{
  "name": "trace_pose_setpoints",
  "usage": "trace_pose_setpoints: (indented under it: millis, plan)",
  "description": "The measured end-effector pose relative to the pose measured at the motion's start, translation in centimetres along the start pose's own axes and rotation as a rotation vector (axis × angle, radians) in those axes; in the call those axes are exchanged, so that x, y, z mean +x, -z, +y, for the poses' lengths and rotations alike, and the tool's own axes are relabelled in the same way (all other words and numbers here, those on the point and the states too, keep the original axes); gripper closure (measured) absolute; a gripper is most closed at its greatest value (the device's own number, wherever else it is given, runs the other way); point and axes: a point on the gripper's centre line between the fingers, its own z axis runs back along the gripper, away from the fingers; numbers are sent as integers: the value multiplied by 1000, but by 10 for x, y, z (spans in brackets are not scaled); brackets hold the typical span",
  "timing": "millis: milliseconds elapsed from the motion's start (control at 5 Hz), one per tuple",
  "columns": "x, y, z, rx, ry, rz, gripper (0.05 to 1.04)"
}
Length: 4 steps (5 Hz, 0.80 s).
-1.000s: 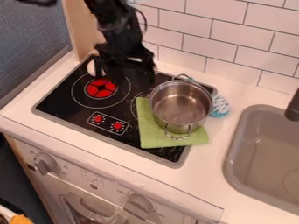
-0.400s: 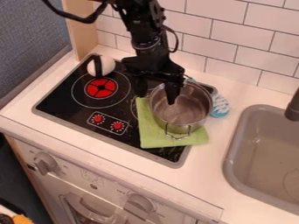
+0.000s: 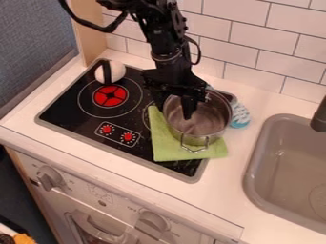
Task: Move the silver pot on the green towel to the bottom corner of the left burner
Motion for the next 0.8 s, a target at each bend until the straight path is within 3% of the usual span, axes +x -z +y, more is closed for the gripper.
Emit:
trace_pose_setpoints:
  millis: [200, 400, 600, 800]
  plan:
    - [1, 1, 1, 38, 26, -2, 729]
    - [-4, 3, 1, 46, 18, 10, 936]
    - [-4, -1, 1, 45, 29, 1, 1004]
    - [-4, -4, 13, 31, 33, -4, 1010]
